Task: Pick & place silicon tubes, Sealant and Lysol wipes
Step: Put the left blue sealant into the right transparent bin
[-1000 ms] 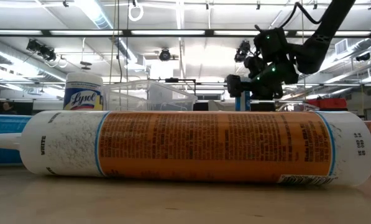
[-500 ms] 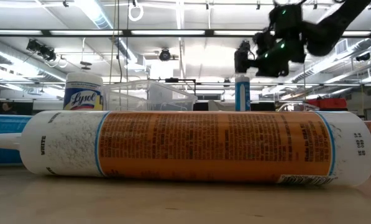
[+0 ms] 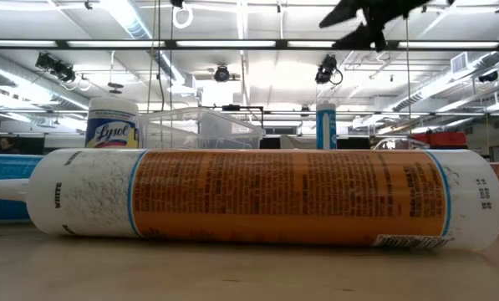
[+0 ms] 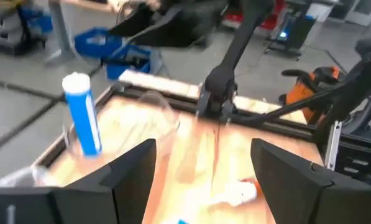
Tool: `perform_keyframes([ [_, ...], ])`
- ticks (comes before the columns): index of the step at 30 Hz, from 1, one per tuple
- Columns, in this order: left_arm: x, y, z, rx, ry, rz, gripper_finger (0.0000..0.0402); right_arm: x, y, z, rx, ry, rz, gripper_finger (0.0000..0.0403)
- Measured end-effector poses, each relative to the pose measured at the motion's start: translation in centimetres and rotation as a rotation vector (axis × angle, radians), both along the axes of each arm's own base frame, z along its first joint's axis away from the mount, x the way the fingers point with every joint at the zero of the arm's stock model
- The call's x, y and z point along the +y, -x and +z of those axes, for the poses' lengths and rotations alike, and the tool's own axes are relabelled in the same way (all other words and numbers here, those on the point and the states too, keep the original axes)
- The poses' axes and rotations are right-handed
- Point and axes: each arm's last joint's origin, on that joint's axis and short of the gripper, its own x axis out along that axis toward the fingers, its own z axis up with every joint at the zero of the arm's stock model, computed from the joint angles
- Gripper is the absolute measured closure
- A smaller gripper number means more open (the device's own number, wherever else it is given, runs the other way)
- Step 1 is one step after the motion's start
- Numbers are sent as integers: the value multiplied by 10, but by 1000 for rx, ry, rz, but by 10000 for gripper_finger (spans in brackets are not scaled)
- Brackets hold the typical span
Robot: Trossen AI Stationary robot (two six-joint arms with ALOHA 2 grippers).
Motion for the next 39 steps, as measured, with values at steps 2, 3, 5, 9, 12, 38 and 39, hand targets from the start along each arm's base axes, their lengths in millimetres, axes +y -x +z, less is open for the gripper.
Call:
perform_keyframes([
  [2, -3, 1, -5, 52, 21, -21, 134, 12, 0, 8, 73, -82, 80, 86],
  [3, -6, 2, -8, 87, 32, -61, 134, 17, 0, 11, 108, -113, 112, 99],
  [5, -14, 5, -15, 163, 56, -155, 134, 28, 0, 15, 147, -159, 175, 129],
  [9, -32, 14, -29, 335, 156, -239, 134, 45, -1, 13, 165, -251, 251, 196],
  [12, -47, 21, -37, 444, 230, -230, 134, 56, -5, 10, 188, -273, 303, 240],
  [38, -173, -11, -171, 1208, 382, -99, 133, 130, -62, -31, 354, -315, 578, 34],
  [39, -176, -12, -177, 1226, 372, -108, 133, 132, -64, -32, 354, -313, 586, 29],
])
